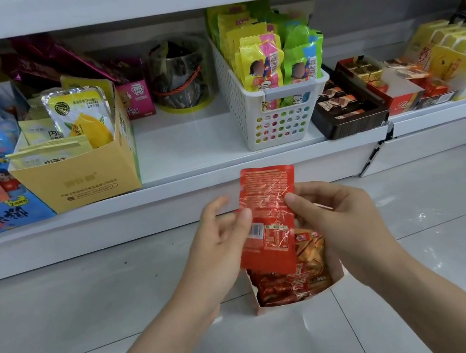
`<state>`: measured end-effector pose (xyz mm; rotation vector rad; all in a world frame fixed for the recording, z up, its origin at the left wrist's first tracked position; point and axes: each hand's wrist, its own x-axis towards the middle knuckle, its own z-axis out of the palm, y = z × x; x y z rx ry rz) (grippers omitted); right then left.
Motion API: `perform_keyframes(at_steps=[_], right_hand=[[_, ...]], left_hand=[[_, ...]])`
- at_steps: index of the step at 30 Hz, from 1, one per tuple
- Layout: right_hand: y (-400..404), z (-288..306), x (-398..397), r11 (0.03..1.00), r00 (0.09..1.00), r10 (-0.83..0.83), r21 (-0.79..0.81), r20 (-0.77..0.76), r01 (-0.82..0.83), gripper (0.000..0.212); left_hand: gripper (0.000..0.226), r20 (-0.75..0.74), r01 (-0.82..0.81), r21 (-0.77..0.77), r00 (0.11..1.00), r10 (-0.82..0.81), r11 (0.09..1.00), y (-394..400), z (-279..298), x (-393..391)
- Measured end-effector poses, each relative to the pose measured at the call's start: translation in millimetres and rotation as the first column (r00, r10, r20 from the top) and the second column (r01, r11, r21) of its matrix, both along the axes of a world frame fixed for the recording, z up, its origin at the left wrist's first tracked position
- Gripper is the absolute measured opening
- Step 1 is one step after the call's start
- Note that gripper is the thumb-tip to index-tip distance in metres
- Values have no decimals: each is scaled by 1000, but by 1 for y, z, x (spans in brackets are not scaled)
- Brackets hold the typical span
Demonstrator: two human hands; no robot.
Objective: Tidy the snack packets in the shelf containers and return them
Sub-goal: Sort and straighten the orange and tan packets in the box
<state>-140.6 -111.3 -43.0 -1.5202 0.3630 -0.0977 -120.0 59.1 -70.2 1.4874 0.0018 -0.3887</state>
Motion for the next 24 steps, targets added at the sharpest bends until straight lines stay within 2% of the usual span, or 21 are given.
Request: perform_keyframes(at_steps=[2,4,6,7,9,11,12,14,16,18,21,22,24], right_hand=[[2,1,0,1000,1000,-12,-10,16,12,5],[10,3,-2,998,998,59,13,10,-59,6],[16,10,-4,980,987,159,119,6,-158,12],[15,14,-4,979,985,175,107,13,-175,15],[2,19,2,987,992,101,-132,74,-91,14],[-18,29,10,930,992,55,-367,111,-11,12],[-24,34,12,906,990,109,-418,90,-62,25],[-29,39,16,880,961,277,-408,22,-244,47],[-28,36,16,867,928,373,-355,1,-348,39],[-27,31,16,901,948,318,-319,20,-295,24],[-31,19,12,942,955,297,-163,-13,-295,36],[-29,16,10,925,938,343,-156,-47,-346,40],[-24,12,7,842,881,459,-259,-113,-472,35]], left_hand=[[73,48,136,46,989,-138,990,-3,3,-7],[73,25,275,40,961,-276,961,-8,2,-16],[48,-28,262,-7,965,-262,965,-11,3,-19],[34,-113,226,-55,966,-231,973,-11,7,-19],[28,-257,178,-170,941,-218,969,-5,10,-16],[30,-278,182,-214,930,-239,960,2,11,-15],[29,-267,205,-204,929,-255,957,4,11,-14],[28,-248,253,-176,924,-292,951,8,10,-13],[32,-226,266,-137,930,-291,954,9,7,-12],[37,-193,165,-118,964,-186,979,10,7,-8],[35,-162,-149,-179,979,120,972,9,10,6],[35,-138,-233,-203,968,208,951,9,13,13],[32,-26,-322,-181,946,322,929,5,19,28]])
